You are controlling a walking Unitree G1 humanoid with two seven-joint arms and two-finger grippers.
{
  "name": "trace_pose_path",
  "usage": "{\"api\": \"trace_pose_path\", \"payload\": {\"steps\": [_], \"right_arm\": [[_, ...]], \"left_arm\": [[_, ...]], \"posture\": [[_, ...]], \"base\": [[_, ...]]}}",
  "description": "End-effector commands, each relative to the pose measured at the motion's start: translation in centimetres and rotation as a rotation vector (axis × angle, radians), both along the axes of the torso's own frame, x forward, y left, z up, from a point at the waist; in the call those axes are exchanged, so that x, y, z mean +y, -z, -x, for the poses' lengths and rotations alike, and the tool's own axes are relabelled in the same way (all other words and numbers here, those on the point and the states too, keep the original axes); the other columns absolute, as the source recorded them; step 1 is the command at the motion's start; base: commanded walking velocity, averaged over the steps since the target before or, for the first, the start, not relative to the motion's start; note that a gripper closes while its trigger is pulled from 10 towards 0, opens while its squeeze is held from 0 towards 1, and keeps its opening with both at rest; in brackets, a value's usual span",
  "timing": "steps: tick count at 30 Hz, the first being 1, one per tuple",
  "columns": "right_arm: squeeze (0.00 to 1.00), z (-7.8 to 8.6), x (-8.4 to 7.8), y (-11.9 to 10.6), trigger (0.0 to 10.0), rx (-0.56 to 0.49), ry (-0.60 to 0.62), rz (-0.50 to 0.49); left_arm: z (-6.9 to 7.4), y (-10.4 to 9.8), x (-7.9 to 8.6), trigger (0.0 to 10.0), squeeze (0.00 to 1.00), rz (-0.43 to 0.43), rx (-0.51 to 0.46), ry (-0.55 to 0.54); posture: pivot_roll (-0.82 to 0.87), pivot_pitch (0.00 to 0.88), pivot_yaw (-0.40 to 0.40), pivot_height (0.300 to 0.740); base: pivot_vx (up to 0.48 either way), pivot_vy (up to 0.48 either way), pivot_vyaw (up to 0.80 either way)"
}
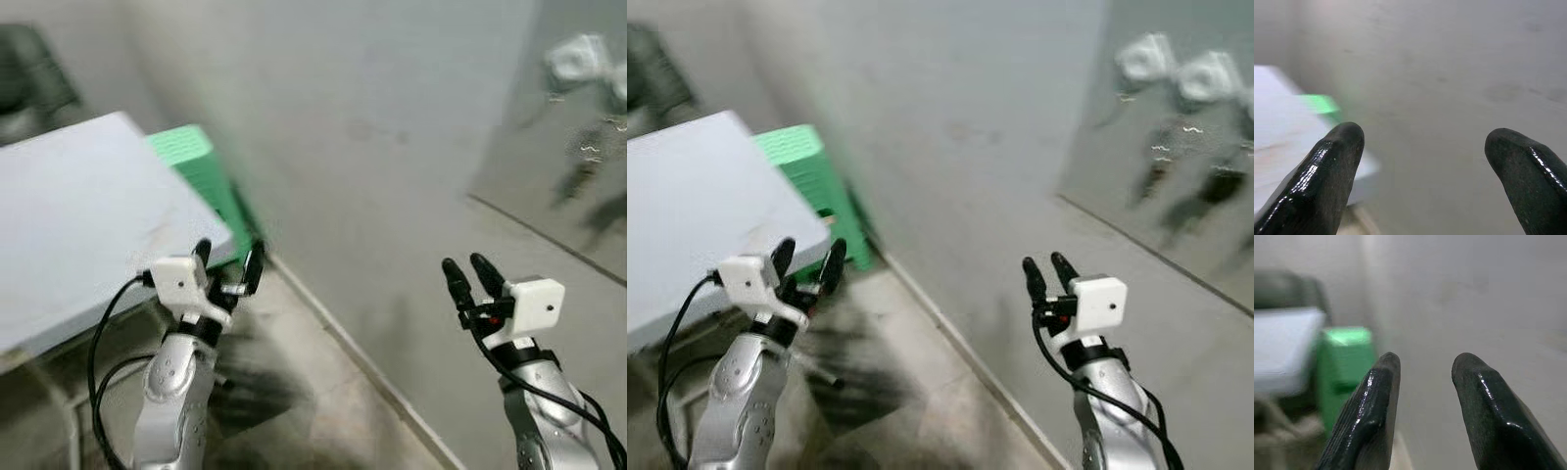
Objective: Hang keys on a hook
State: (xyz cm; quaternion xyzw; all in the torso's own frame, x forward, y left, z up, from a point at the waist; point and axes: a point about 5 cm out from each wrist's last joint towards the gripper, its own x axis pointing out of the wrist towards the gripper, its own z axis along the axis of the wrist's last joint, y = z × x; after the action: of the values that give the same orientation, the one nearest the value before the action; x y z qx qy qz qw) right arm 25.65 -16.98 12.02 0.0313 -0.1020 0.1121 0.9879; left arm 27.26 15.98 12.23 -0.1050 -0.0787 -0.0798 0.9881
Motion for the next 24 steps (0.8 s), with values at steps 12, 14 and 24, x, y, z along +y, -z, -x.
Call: {"api": "trace_pose_path", "payload": {"steps": [12,14,24], "right_arm": [[0.00,-0.3,-0.8,0.0,10.0,0.035,0.008,0.014],[0.00,-0.5,-0.7,-0.1,10.0,0.034,0.007,0.009],[0.02,-0.6,-1.1,0.9,10.0,0.068,-0.015,0.037]], "left_arm": [[-1.1,-0.2,-1.0,10.0,0.00,0.024,0.024,0.014],[-1.3,-0.2,-1.2,10.0,0.00,0.020,0.028,0.016],[-0.7,2.0,-1.5,10.0,0.00,-0.071,0.087,0.079]], "posture": [[-0.02,0.008,-0.008,0.721],[-0.02,0.007,-0.008,0.721],[-0.02,0.019,-0.009,0.721]], "base": [[0.000,0.000,0.80],[0.000,0.000,0.80],[0.000,0.000,0.80]]}}
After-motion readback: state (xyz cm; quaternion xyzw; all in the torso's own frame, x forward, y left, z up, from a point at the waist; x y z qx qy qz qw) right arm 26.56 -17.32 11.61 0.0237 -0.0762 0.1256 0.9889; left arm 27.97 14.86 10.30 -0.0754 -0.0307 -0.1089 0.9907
